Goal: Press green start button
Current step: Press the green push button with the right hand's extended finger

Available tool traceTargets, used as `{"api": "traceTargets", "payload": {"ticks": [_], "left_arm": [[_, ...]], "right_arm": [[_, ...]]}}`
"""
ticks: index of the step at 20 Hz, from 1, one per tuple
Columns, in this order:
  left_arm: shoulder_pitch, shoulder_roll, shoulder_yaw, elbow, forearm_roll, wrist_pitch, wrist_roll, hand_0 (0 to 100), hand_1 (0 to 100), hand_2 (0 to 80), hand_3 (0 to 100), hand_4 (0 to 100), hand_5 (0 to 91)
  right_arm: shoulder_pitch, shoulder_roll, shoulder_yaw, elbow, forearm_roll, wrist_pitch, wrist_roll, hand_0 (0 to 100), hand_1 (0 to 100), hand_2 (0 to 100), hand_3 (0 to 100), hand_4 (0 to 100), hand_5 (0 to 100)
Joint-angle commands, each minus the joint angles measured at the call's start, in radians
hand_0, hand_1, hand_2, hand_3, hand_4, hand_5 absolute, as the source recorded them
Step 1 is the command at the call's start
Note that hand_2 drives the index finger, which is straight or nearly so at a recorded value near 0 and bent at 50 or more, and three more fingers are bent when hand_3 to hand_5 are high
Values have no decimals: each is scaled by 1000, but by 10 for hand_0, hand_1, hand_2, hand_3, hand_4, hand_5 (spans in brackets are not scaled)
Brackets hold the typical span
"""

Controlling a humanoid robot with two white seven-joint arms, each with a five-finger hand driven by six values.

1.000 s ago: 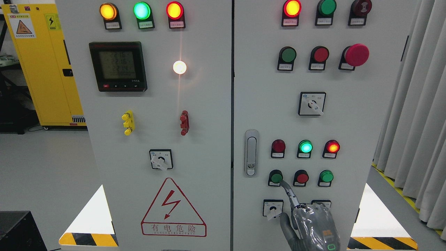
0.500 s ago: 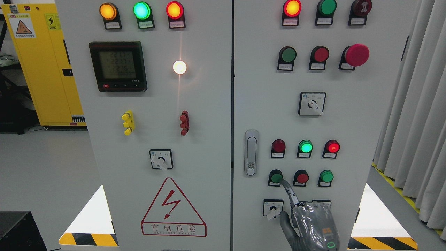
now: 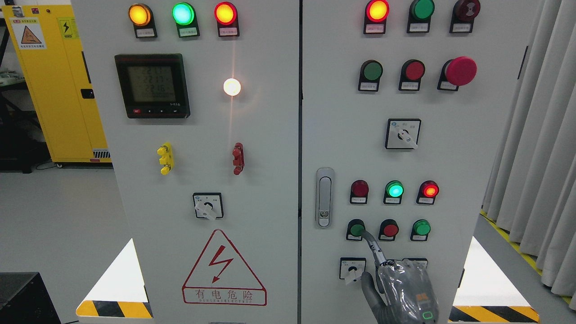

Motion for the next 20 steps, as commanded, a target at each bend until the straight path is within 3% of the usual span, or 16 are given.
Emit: {"api": "traceTargets", "payload": {"ticks": [1,20], "left_arm": [[0,-1,0,0,0,0,-1,120,556,0,0,0,0],[0,0,0,0,-1,0,-1,120,556,0,0,0,0]], "right_arm": [[0,-1,21,0,0,1,10,736,916,0,997,1000,1000],[-15,-1,26,12,0,1,13,734,912,0,991,1000,1000]]}}
